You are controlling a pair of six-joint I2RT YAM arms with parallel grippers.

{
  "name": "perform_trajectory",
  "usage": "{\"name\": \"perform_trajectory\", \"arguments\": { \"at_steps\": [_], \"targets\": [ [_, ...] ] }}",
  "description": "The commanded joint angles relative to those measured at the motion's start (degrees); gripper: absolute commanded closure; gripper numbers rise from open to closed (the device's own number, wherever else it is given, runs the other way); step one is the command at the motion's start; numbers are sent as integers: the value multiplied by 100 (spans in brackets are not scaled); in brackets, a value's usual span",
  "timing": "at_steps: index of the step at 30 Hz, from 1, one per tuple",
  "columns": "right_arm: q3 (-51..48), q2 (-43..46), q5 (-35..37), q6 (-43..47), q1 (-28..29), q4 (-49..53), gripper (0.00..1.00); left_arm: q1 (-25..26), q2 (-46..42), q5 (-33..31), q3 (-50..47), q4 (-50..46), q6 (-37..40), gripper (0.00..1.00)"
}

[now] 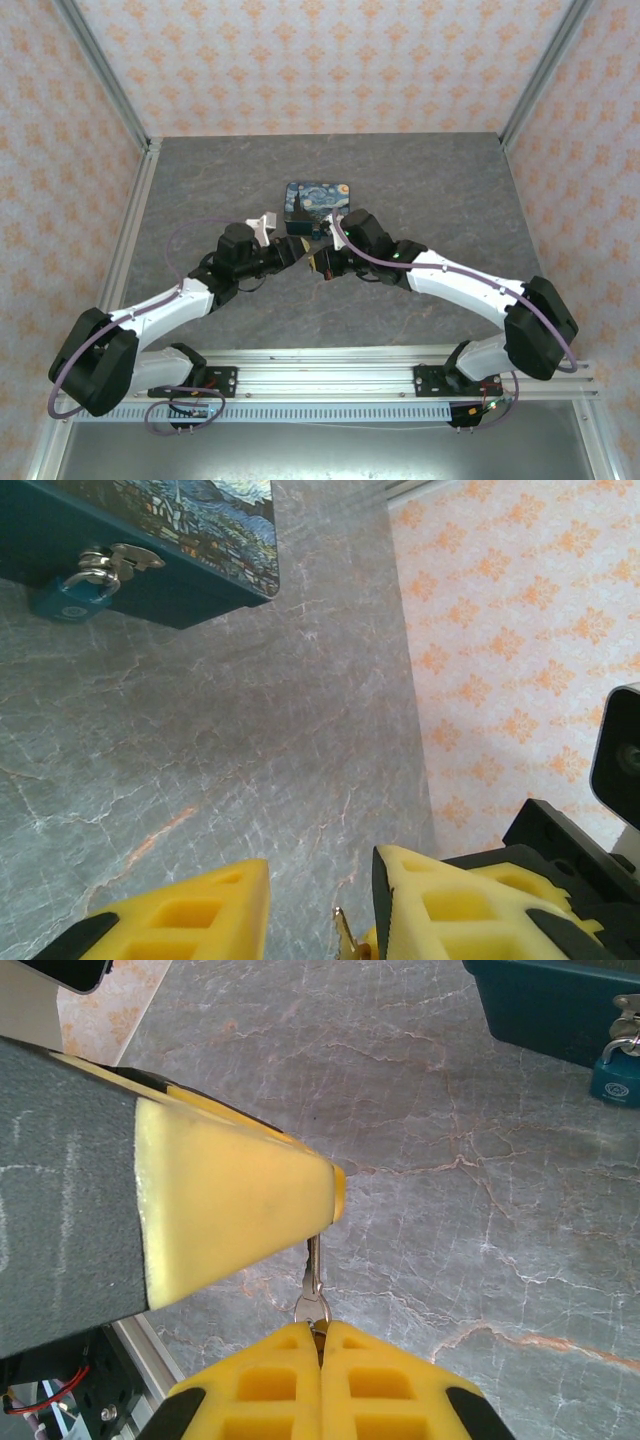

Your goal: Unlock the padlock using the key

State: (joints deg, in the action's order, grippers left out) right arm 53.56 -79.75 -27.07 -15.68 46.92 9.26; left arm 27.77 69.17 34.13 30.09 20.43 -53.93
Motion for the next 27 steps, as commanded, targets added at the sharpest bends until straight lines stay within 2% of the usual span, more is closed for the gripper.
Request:
{"name": "perform_trajectory", "arguments": {
  "at_steps": [1, 7, 10, 13, 15, 19, 20, 24, 27],
  "targets": [
    [-65, 148, -72, -49, -7, -211, 100, 28, 9, 159, 147, 251, 92, 66],
    [-65, 130, -131, -80, -14, -258, 100, 27, 114, 313, 147, 516, -14, 67],
    [-72, 125, -127, -79, -8, -262, 100, 36, 109, 366, 155, 596, -22, 71],
    [-69, 107, -94, -65, -14, -238, 100, 35, 50, 340, 156, 519, 59, 82],
    [-65, 91, -60, -47, -7, -221, 100, 33, -20, 275, 164, 377, 172, 99],
    [-34, 118, 38, -11, -8, -144, 100, 33, -326, 130, 287, -262, 839, 100],
    [-38, 167, 101, 7, -7, -109, 96, 34, -457, 59, 368, -575, 1110, 100],
    [-68, 588, 349, 267, -34, 76, 66, 36, -834, -165, 912, -1863, 2383, 100],
    [-223, 1106, 191, 488, -144, 71, 54, 25, -881, -110, 1516, -2851, 3561, 100]
  ]
}}
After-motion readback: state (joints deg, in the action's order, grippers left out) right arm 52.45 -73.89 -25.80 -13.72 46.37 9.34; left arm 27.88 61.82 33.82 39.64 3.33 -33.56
